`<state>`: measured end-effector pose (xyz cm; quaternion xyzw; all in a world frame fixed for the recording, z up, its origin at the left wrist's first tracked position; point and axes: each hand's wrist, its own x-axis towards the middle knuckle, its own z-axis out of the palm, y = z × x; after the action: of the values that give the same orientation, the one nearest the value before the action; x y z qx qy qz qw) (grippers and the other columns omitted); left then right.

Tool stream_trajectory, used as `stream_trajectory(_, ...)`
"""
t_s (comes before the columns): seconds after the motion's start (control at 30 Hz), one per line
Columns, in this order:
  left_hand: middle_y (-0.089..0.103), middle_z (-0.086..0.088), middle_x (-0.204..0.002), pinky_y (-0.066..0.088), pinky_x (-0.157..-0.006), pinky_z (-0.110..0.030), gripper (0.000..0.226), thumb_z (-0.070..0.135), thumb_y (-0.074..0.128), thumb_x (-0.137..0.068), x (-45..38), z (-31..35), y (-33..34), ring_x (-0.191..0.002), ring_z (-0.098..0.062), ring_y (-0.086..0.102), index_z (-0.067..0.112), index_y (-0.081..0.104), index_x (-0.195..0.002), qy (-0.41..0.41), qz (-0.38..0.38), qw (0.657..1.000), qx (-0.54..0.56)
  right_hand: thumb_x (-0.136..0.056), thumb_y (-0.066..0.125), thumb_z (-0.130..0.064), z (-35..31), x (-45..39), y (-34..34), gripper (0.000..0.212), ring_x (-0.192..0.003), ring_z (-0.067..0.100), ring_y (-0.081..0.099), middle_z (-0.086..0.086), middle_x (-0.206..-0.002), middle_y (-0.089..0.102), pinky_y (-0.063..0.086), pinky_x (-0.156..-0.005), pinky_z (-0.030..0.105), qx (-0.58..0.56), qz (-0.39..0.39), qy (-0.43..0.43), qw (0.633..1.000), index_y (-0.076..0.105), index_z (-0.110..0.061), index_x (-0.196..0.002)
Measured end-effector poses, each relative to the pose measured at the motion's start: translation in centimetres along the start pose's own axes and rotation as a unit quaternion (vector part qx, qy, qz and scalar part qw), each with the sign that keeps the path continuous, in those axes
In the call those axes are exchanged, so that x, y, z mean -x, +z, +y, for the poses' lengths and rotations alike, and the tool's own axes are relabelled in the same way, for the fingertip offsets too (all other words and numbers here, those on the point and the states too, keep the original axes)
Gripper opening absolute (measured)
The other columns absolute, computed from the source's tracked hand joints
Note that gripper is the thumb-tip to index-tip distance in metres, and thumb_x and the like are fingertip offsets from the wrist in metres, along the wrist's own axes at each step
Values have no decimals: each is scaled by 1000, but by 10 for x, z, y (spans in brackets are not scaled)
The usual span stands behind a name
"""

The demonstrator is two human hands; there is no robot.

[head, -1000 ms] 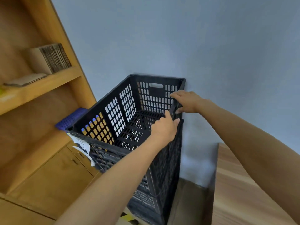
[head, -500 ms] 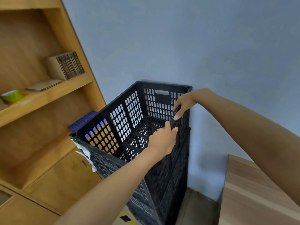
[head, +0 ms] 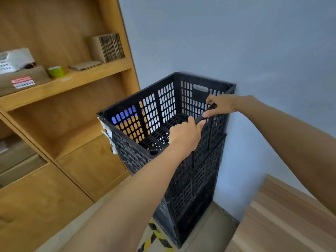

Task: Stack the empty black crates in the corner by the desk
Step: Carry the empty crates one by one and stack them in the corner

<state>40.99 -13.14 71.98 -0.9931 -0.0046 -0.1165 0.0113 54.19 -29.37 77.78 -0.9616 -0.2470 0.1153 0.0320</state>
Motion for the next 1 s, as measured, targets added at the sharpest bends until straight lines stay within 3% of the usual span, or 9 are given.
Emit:
stream_trajectory(0.13, 50, -1, -64, 19, -42, -30, 61, 58, 9, -99, -2, 1, -1, -49, -24, 39, 13, 48, -110, -4, 12, 1000, -4, -43, 27, -104, 7, -5, 10, 120, -114, 27, 57, 4, -134, 56, 47, -91, 43, 17, 54, -13, 998, 36, -27, -135)
stream_trajectory(0.4, 53, 0, -66, 32, -48, -32, 58, 58, 11, -100, 0, -7, -5, -51, -25, 47, 15, 49, -107, 12, 28, 999, -13, -48, 20, -104, 7, -7, 23, 116, -107, 28, 59, 7, -118, 63, 44, -82, 43, 34, 123, -23, 992, 38, -27, -133)
stream_trajectory(0.57, 55, 1, -62, 32, -44, -31, 62, 59, 7, -98, -3, -28, -3, -49, -23, 53, 15, 49, -110, 31, 39, 998, -26, -48, 12, -102, -8, -7, 27, 122, -121, 30, 51, 9, -124, 62, 27, -104, 56, 52, 145, -17, 988, 38, -23, -137)
stream_trajectory(0.67, 56, 1, -64, 38, -51, -34, 60, 58, 7, -99, -3, -43, -3, -52, -24, 54, 16, 50, -105, 32, 47, 998, -25, -51, 13, -101, -19, -9, 28, 122, -123, 29, 50, 9, -123, 63, 22, -108, 57, 57, 156, -19, 986, 33, -22, -142)
stream_trajectory(0.77, 53, 2, -61, 40, -54, -35, 60, 58, 5, -99, 1, -59, -6, -51, -22, 49, 18, 50, -97, 32, 51, 998, -13, -57, 14, -99, -31, -12, 32, 120, -120, 28, 52, 9, -119, 65, 22, -110, 55, 72, 181, -32, 980, 30, -21, -146)
stream_trajectory(0.9, 57, -1, -62, 51, -63, -40, 69, 59, 0, -97, 2, -69, -11, -57, -24, 59, 19, 57, -95, -2, 25, 999, 45, -64, 11, -96, -37, -16, 37, 115, -120, 29, 51, 9, -120, 65, 27, -108, 51, 101, 198, -51, 974, 34, -18, -145)
stream_trajectory(1.0, 55, -2, -58, 48, -61, -38, 68, 62, 0, -96, 1, -69, -11, -53, -22, 55, 22, 48, -67, -28, 23, 995, 96, -68, 1, -92, -35, -18, 43, 111, -111, 27, 52, 8, -114, 64, 40, -94, 44, 145, 213, -69, 964, 51, -14, -128)
